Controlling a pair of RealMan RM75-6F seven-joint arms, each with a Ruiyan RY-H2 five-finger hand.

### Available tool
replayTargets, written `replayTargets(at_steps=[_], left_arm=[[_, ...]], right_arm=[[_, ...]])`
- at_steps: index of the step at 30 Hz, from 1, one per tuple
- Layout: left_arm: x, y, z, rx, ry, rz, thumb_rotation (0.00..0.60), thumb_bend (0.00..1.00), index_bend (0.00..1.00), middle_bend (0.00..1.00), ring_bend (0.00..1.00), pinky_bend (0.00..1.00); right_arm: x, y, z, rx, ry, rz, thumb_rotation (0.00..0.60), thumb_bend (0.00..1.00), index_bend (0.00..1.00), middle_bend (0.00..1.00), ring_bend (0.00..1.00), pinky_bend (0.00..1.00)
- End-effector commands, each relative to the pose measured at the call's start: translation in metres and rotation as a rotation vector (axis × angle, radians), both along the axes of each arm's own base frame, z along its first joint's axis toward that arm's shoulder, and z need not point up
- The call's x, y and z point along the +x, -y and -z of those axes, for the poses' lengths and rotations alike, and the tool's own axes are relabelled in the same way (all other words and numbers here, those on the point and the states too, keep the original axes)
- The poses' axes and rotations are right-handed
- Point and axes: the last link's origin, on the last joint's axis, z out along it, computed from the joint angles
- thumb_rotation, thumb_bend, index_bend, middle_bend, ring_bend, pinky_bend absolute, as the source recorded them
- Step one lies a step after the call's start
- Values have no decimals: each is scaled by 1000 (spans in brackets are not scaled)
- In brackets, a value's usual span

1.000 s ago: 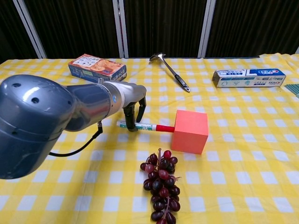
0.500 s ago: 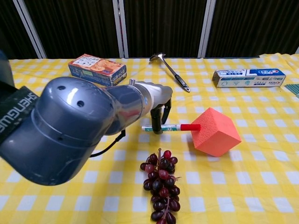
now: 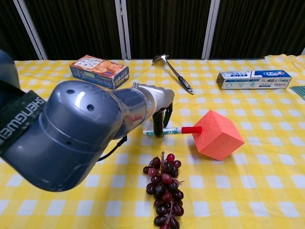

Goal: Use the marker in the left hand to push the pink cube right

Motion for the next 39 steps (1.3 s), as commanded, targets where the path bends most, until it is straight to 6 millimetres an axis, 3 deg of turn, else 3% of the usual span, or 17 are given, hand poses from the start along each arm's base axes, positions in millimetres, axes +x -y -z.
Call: replayTargets(at_steps=[1,19,31,39], left_arm=[[-7,-2,-5,5,-6,-13,600,497,620,112,0,13],[-50,-11,-52,50,-40,-17,600,497,612,112,0,13],[-121,-1,-85,39,-100,-94,600,493,592,110,0,13],[-158,0,-106,58,-132,-137,600,446,551,100,0,13]], right_arm=[[0,0,0,1,-1,-1,600,343,0,0,0,87],[-1,0,1,2,-10,5,600,343,0,0,0,87],[0,1,4,7,-23,6,600,344,0,0,0,87],[0,1,6,11,-31,6,600,343,0,0,0,87]])
